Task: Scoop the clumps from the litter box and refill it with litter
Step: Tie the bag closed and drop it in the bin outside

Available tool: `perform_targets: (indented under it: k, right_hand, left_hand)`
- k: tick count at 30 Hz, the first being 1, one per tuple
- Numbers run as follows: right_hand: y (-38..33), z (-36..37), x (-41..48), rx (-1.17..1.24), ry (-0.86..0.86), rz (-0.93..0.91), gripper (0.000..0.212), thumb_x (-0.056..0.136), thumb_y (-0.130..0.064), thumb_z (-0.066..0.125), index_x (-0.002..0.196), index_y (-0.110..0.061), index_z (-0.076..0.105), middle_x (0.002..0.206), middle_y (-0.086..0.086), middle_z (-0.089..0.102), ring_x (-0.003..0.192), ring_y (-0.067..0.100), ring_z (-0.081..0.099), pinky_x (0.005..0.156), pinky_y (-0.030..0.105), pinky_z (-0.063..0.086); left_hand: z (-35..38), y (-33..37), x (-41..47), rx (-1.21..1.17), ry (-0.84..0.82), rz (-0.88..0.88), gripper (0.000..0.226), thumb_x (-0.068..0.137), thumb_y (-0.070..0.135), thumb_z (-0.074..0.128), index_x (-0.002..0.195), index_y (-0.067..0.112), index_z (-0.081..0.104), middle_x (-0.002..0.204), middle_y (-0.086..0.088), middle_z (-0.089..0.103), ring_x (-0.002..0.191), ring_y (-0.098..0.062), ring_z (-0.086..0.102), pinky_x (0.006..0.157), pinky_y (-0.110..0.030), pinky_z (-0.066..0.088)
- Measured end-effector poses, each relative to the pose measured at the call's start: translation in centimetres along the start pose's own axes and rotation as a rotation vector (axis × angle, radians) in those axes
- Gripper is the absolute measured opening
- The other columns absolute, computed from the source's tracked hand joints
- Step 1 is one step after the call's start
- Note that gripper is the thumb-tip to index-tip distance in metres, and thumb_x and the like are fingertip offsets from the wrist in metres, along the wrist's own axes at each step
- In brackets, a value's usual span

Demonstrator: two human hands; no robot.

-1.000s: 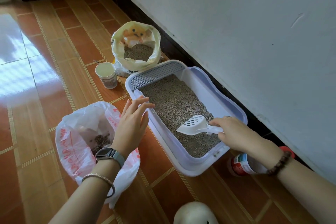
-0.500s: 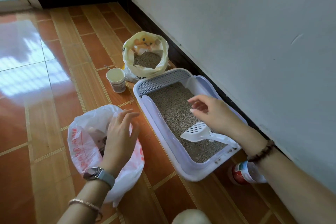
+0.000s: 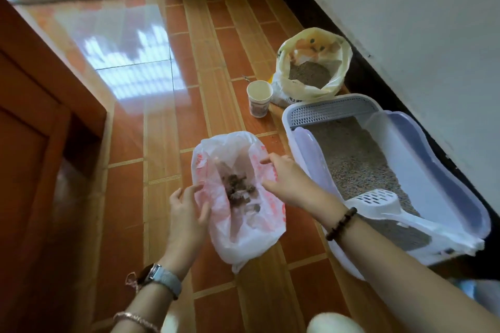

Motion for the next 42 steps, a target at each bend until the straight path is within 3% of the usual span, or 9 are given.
perform_targets:
  k: [5, 9, 13, 20, 23, 29, 32, 37, 42]
  right_hand:
    - [1.3, 2.3, 1.0, -0.027, 0.002, 0.098, 0.057, 0.087, -0.021, 0.06, 0.138, -0.02, 0.033, 0.121, 0.013, 0.051, 0.103, 0.029, 0.056, 0.087, 0.044, 0.05]
    - [1.8, 2.5, 1.1, 0.087, 0.026, 0.173, 0.051, 0.085, -0.018, 0.067, 0.127, -0.013, 0.038, 0.101, 0.007, 0.061, 0.089, 0.023, 0.062, 0.079, 0.043, 0.056]
    - [1.7, 2.0, 0.8, 0.164, 0.044, 0.156, 0.038, 0.084, -0.017, 0.07, 0.117, -0.013, 0.052, 0.094, -0.001, 0.061, 0.086, 0.013, 0.06, 0.068, 0.023, 0.05]
    - [0.7, 1.6, -0.7, 0.414, 0.095, 0.129, 0.019, 0.087, -0.01, 0.065, 0.103, -0.014, 0.055, 0.089, 0.002, 0.064, 0.059, 0.011, 0.069, 0.061, 0.029, 0.06]
    - [1.0, 2.7, -0.7, 0.455, 0.029, 0.105, 0.014, 0.094, -0.02, 0.058, 0.107, -0.02, 0.061, 0.099, -0.001, 0.066, 0.079, 0.016, 0.07, 0.075, 0.04, 0.06]
    - [3.1, 5.1, -1.2, 0.314, 0.021, 0.103, 0.029, 0.09, -0.023, 0.064, 0.107, -0.045, 0.057, 0.124, 0.003, 0.055, 0.104, 0.016, 0.057, 0.071, 0.019, 0.05]
    - [3.4, 6.1, -1.8, 0.393, -0.059, 0.229, 0.054, 0.086, -0.02, 0.07, 0.132, -0.022, 0.042, 0.13, 0.003, 0.049, 0.104, 0.014, 0.053, 0.062, 0.013, 0.045]
    - [3.3, 7.4, -2.5, 0.644, -0.248, 0.444, 0.077, 0.082, -0.02, 0.075, 0.141, -0.011, 0.025, 0.131, 0.012, 0.052, 0.11, 0.026, 0.062, 0.091, 0.042, 0.056]
    - [3.6, 7.4, -2.4, 0.718, -0.244, 0.4, 0.09, 0.077, -0.03, 0.08, 0.144, -0.004, 0.026, 0.128, 0.012, 0.058, 0.108, 0.02, 0.064, 0.092, 0.038, 0.055]
  left_hand:
    - [0.3, -0.7, -0.3, -0.183, 0.0, -0.078, 0.055, 0.092, 0.02, 0.061, 0.139, 0.027, 0.034, 0.123, -0.002, 0.05, 0.093, -0.011, 0.059, 0.064, -0.015, 0.042]
    - [0.2, -0.6, -0.1, -0.311, -0.002, -0.152, 0.066, 0.089, 0.016, 0.067, 0.144, 0.018, 0.029, 0.1, 0.007, 0.058, 0.088, -0.004, 0.059, 0.064, -0.015, 0.044]
    - [-0.1, -0.3, 0.3, -0.258, 0.059, -0.068, 0.031, 0.084, 0.013, 0.07, 0.114, 0.016, 0.061, 0.093, 0.007, 0.067, 0.084, -0.009, 0.065, 0.065, -0.019, 0.051]
    - [-1.1, -0.9, 1.3, -0.116, 0.269, -0.016, 0.026, 0.082, 0.003, 0.066, 0.104, 0.015, 0.066, 0.094, 0.0, 0.063, 0.083, -0.015, 0.062, 0.072, -0.03, 0.054]
    - [-0.9, -1.8, 1.1, -0.181, 0.22, -0.075, 0.014, 0.089, 0.014, 0.063, 0.102, 0.017, 0.066, 0.094, 0.0, 0.066, 0.081, -0.013, 0.063, 0.066, -0.024, 0.051]
    - [0.1, -2.2, -1.7, -0.617, 0.08, -0.279, 0.043, 0.105, 0.035, 0.03, 0.097, 0.013, 0.066, 0.089, -0.006, 0.07, 0.075, -0.013, 0.065, 0.061, -0.02, 0.049]
    - [1.0, -3.0, -2.7, -0.671, 0.049, -0.407, 0.043, 0.105, 0.038, 0.027, 0.108, 0.014, 0.062, 0.101, -0.005, 0.069, 0.084, -0.01, 0.065, 0.062, -0.02, 0.048]
    - [2.3, -3.8, -4.2, -0.739, -0.066, -0.498, 0.058, 0.1, 0.054, 0.026, 0.112, 0.013, 0.066, 0.1, -0.007, 0.074, 0.089, -0.019, 0.072, 0.062, -0.022, 0.054]
    - [1.4, -1.1, -4.3, -0.992, -0.05, -0.613, 0.054, 0.103, 0.042, 0.025, 0.111, 0.005, 0.064, 0.088, -0.013, 0.07, 0.091, -0.031, 0.063, 0.077, -0.035, 0.054]
Point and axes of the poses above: each hand's wrist, its own x-axis towards the middle knuckle, its own z-axis out of the palm, y = z × x, the point moved 3 cm from there along x, towards the middle knuckle
